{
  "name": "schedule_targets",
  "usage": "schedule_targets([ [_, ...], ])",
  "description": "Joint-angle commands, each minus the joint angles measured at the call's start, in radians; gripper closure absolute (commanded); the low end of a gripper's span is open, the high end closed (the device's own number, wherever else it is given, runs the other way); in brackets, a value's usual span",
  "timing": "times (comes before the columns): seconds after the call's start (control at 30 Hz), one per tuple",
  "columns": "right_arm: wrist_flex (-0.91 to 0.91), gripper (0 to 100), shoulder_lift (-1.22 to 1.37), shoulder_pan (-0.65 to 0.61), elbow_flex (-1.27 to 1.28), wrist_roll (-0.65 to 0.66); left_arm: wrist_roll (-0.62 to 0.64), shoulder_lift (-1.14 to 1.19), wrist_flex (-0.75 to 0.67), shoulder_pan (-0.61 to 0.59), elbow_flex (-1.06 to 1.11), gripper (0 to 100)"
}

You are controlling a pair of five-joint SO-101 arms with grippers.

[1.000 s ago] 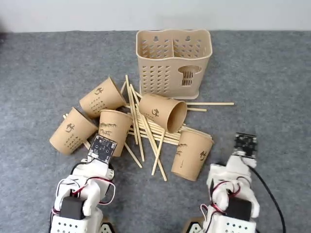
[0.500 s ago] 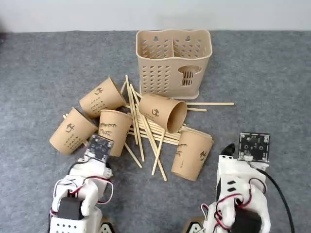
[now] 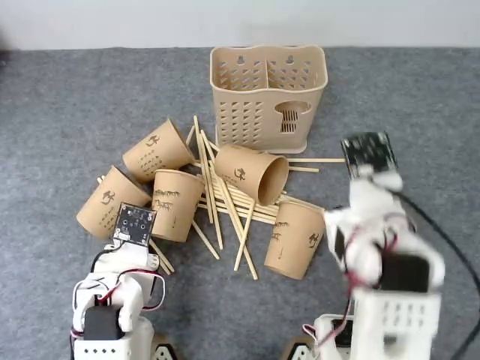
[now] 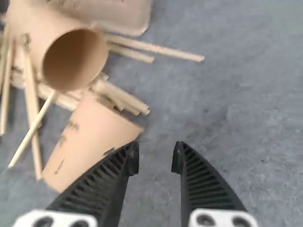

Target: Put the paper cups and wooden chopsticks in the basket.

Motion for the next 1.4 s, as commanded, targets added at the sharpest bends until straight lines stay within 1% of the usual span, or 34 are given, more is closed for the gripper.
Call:
schedule_targets([
  [0.0,0.088,85.5,0.211,-0.061,-0.222,0.014,-0.012,-0.015,0.005,-0.006,-0.058,95],
  [0.17,0.165,84.9,0.397,-0.156,-0.348,0.015,-0.012,-0.015,0.005,-0.006,-0.058,95],
  [0.33,0.183,74.7,0.53,-0.231,-0.361,0.015,-0.012,-0.015,0.005,-0.006,-0.058,95],
  [0.4,0.174,73.8,0.573,-0.248,-0.361,0.015,-0.012,-0.015,0.005,-0.006,-0.058,95],
  [0.63,0.065,73.9,0.728,-0.248,-0.362,0.023,-0.012,-0.015,0.005,-0.006,-0.054,95],
  [0.77,0.027,73.9,0.812,-0.246,-0.365,0.083,-0.014,-0.015,-0.002,-0.005,-0.042,95],
  [1.0,0.039,74.2,0.881,-0.246,-0.361,0.173,-0.014,-0.015,-0.002,-0.003,-0.041,95],
  [1.07,0.067,78.3,0.881,-0.248,-0.365,0.209,-0.014,-0.015,-0.002,-0.002,-0.041,95],
  [1.13,0.085,86.0,0.88,-0.251,-0.367,0.245,-0.014,-0.015,-0.002,0.0,-0.041,95],
  [1.27,0.088,99.4,0.88,-0.246,-0.368,0.264,-0.014,-0.015,-0.002,0.0,-0.041,95],
  [1.37,0.111,99.0,0.88,-0.245,-0.385,0.264,-0.014,-0.015,-0.002,0.0,-0.041,95],
])
